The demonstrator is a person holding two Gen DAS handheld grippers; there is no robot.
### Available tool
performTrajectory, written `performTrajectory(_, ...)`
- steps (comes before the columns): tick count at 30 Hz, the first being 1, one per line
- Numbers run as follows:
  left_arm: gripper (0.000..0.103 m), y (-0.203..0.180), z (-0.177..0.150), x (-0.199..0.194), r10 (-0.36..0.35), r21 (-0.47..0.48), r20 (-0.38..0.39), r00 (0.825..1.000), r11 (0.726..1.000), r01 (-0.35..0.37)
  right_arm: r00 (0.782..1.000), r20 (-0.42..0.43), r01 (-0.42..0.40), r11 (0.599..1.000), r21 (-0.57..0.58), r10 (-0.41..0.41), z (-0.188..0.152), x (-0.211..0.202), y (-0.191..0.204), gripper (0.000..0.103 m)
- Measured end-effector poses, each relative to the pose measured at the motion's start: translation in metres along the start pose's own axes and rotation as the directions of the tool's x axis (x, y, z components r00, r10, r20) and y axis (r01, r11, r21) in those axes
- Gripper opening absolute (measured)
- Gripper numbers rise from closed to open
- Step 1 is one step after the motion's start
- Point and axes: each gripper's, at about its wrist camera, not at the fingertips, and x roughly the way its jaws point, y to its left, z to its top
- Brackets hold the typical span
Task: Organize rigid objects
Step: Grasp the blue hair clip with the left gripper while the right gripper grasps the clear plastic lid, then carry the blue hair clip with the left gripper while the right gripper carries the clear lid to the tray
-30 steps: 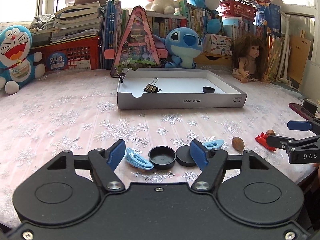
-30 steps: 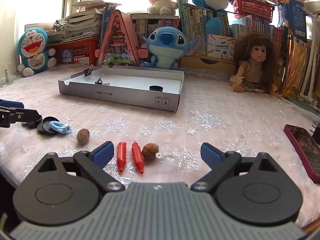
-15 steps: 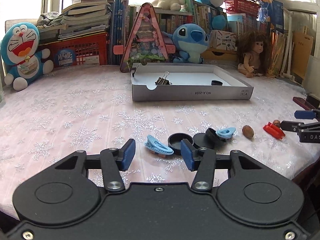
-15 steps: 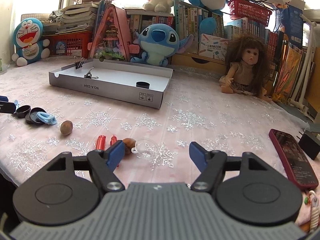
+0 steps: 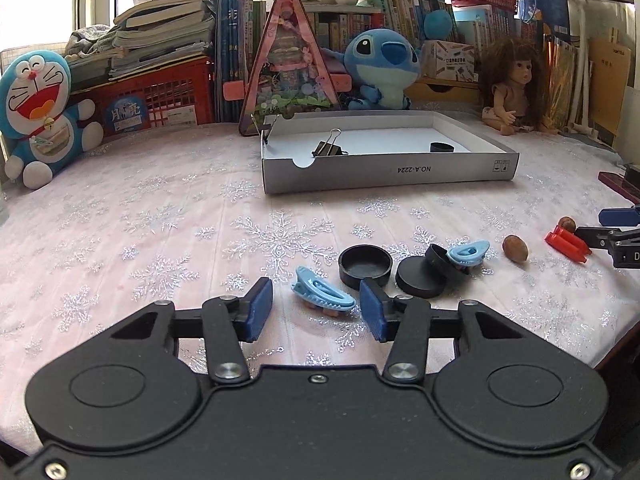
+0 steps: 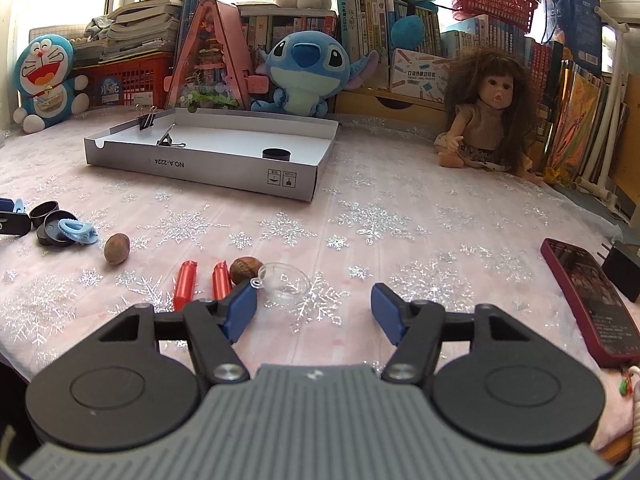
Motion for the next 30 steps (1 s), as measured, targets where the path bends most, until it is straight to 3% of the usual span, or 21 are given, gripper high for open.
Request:
performTrajectory(5, 0.045, -0.002, 0.000, 0.005, 0.007, 0.014, 0.008, 1.000, 1.000, -0.007, 1.000, -0.003, -0.006, 1.000, 0.001, 0.006, 0.002, 0.004, 0.001, 0.072)
performTrajectory(7, 0.033, -0.003, -0.001, 0.004, -0.013, 0.007, 0.010, 1.000, 1.000, 0.013, 1.000, -0.002, -0.012, 1.000, 0.007, 0.012, 0.002, 0.006, 0.002, 0.068)
performTrajectory(12, 0.032, -0.012, -0.002, -0.002, -0.030, 0.012, 0.015, 0.999, 0.999, 0.030, 0.999, 0.010, -0.043, 0.999, 0.000, 0.043, 0.001, 0.004, 0.010, 0.033)
performTrajectory(30, 0.033, -0.004, 0.043, -0.001, -0.011, -0.039, 0.065, 0.998, 0.999, 0.014, 0.999, 0.048, 0.002, 1.000, 0.018, -0.002, 0.025, 0.003, 0.005, 0.032)
